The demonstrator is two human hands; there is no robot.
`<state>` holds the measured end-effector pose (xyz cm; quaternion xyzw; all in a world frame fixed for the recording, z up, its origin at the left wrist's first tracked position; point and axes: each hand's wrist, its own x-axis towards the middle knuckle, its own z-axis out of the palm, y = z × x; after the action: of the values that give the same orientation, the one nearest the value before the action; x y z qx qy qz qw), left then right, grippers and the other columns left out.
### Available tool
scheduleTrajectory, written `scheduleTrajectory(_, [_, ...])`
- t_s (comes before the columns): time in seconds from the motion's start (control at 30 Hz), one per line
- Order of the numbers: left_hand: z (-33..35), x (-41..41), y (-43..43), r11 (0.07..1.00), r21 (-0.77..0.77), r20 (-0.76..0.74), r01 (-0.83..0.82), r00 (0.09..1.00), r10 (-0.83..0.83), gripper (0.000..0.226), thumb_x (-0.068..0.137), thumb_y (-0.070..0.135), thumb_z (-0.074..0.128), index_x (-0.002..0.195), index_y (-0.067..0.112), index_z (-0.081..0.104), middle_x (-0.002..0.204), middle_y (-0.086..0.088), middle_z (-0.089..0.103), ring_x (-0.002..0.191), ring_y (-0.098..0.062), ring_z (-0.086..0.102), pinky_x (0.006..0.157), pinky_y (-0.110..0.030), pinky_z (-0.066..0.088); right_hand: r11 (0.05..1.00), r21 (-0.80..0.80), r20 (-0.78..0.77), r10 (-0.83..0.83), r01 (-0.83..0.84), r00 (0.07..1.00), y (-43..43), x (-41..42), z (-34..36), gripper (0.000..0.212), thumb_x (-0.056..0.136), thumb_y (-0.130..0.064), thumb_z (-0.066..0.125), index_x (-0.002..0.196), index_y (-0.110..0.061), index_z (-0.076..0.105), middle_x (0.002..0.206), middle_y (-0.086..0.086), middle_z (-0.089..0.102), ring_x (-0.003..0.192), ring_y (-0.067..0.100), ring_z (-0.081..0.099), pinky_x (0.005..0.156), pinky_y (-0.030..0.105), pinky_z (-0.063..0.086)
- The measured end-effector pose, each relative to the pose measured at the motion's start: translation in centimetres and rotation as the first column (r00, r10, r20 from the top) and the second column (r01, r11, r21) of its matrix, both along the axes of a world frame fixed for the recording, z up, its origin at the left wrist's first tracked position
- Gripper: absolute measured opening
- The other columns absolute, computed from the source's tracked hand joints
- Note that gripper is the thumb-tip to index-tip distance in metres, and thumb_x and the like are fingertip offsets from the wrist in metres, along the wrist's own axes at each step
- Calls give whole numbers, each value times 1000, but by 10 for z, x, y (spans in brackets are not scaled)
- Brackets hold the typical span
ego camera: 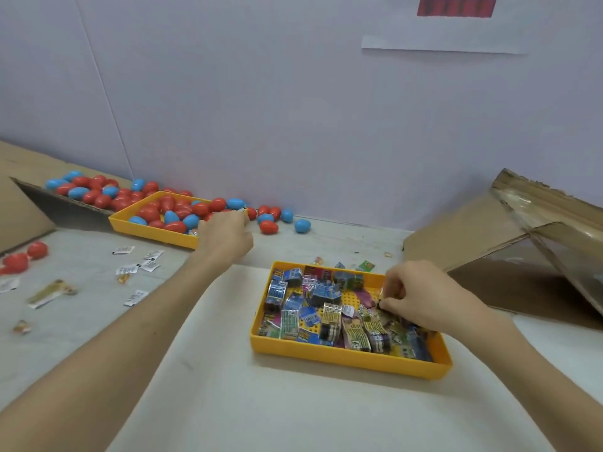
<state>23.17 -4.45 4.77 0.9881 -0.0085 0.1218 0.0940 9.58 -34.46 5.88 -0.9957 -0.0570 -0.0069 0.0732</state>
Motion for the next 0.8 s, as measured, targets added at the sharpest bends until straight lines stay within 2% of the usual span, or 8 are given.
scheduleTrajectory(0.1, [-6,26,4,986,151,-42,74,997,-69,37,102,24,50,138,22,56,122,-7,66,113,-28,59,90,-39,49,1000,7,-37,12,-12,999,-1,-1,7,12,89,-31,74,79,-31,69,81,-14,65,79,3,63,62,16,46])
scheduleTrajectory(0.2, [-14,42,0,958,265,56,111,990,-130,33,102,29,50,134,27,59,126,0,65,124,-23,50,99,-42,35,1000,4,-38,22,-22,999,-1,-3,8,11,90,-30,72,79,-32,69,84,-15,64,80,2,62,71,22,53])
scheduleTrajectory(0.33, [-24,56,-13,944,247,74,219,967,-244,33,101,30,50,132,33,59,125,3,67,123,-20,53,100,-42,30,999,-43,21,24,-24,999,-1,-5,3,12,88,-24,60,78,-30,64,82,-13,61,76,5,59,65,23,49])
scheduleTrajectory(0.4, [-30,57,-18,952,186,94,244,960,-264,31,99,30,55,129,31,62,124,3,67,123,-21,54,105,-44,28,998,-58,37,16,-14,999,-3,-5,5,9,88,-25,57,81,-28,62,79,-12,61,73,6,58,61,25,48])
scheduleTrajectory(0.5, [-43,58,-21,961,106,209,255,939,-272,26,95,28,63,121,26,68,125,4,67,121,-22,55,103,-45,28,1000,-29,49,12,-11,999,-4,-5,6,9,86,-27,58,77,-28,57,74,-9,59,69,6,56,55,22,41])
scheduleTrajectory(0.6, [-51,57,-22,965,-58,248,257,940,-236,23,93,19,68,116,20,68,122,-2,65,117,-27,57,100,-43,33,1000,-6,54,16,-16,998,-1,-4,4,11,84,-25,60,74,-27,55,71,-8,58,67,6,55,53,19,39])
scheduleTrajectory(0.7, [-55,51,-20,931,-246,231,270,949,-214,32,93,10,68,125,11,66,119,-7,60,109,-29,58,96,-40,45,999,-15,64,33,-32,997,3,-4,2,15,83,-22,58,70,-25,51,69,-7,55,65,6,51,52,19,37])
scheduleTrajectory(0.8, [-55,38,-14,868,-409,259,280,948,-184,38,95,7,66,133,8,64,119,-5,55,106,-22,55,97,-33,46,999,-12,60,41,-40,997,5,-5,0,18,82,-20,59,68,-25,49,69,-6,56,65,6,50,55,22,41])
